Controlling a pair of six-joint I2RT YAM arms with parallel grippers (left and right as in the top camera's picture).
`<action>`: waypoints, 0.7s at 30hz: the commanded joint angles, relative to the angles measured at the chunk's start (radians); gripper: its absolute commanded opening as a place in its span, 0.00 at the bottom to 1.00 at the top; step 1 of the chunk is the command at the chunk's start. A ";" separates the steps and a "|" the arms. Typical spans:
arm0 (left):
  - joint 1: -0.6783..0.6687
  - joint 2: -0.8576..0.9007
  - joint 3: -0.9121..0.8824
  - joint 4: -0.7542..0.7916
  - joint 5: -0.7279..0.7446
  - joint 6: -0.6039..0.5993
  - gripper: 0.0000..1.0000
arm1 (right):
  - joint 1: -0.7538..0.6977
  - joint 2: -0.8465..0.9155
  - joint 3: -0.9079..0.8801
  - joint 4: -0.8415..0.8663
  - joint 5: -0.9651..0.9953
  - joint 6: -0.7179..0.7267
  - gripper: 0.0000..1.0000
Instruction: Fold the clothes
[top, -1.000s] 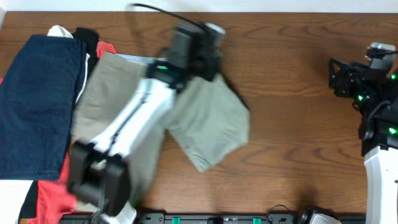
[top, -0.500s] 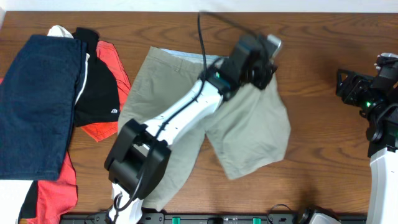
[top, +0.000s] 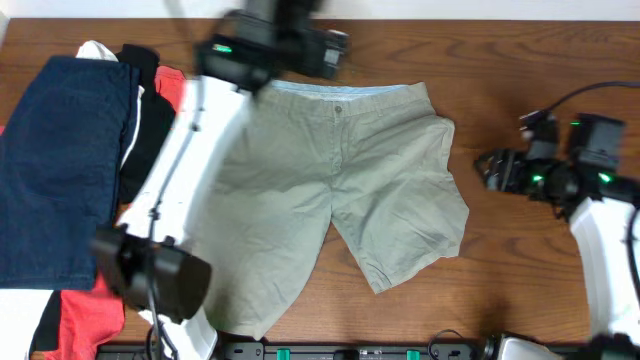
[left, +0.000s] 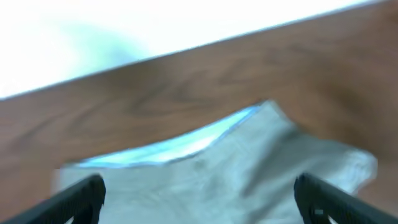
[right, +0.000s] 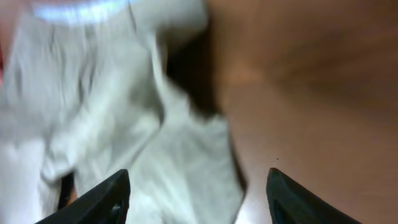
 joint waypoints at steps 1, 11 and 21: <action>0.082 -0.021 0.016 -0.074 -0.010 0.010 0.98 | 0.070 0.063 0.007 -0.057 0.072 -0.031 0.64; 0.201 -0.020 0.000 -0.178 -0.010 0.011 0.98 | 0.237 0.108 -0.013 -0.198 0.370 0.177 0.71; 0.216 -0.020 -0.007 -0.182 -0.055 0.023 0.98 | 0.396 0.108 -0.170 -0.082 0.573 0.469 0.64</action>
